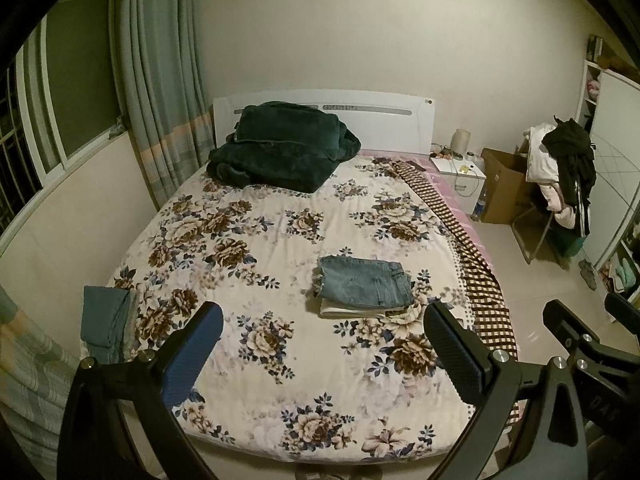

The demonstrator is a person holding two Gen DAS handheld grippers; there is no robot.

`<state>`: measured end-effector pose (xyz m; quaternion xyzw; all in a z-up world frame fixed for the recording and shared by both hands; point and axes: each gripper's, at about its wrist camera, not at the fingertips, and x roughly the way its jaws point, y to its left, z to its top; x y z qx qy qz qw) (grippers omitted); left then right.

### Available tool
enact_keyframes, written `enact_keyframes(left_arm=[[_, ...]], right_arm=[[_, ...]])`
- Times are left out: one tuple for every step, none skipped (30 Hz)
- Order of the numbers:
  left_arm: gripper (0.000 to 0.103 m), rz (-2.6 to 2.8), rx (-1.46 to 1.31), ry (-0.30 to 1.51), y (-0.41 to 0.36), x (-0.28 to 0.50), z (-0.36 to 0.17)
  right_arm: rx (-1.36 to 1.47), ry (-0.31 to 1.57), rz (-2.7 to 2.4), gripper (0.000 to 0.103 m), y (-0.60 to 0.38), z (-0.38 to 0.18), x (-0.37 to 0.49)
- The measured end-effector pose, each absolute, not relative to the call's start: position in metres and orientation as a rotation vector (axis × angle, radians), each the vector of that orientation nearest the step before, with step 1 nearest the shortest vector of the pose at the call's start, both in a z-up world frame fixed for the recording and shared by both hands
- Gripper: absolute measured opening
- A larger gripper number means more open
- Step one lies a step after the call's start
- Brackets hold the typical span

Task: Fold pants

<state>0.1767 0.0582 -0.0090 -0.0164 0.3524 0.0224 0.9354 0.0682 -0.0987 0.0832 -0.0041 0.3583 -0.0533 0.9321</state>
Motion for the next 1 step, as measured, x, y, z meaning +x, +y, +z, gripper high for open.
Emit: enact_keyframes(left_arm=[[0.103, 0.047, -0.035, 0.72, 0.0578, 0.1762, -0.009]], right_arm=[[-0.009, 0.735, -0.11, 0.103, -0.0984, 0.0836, 0.0687]])
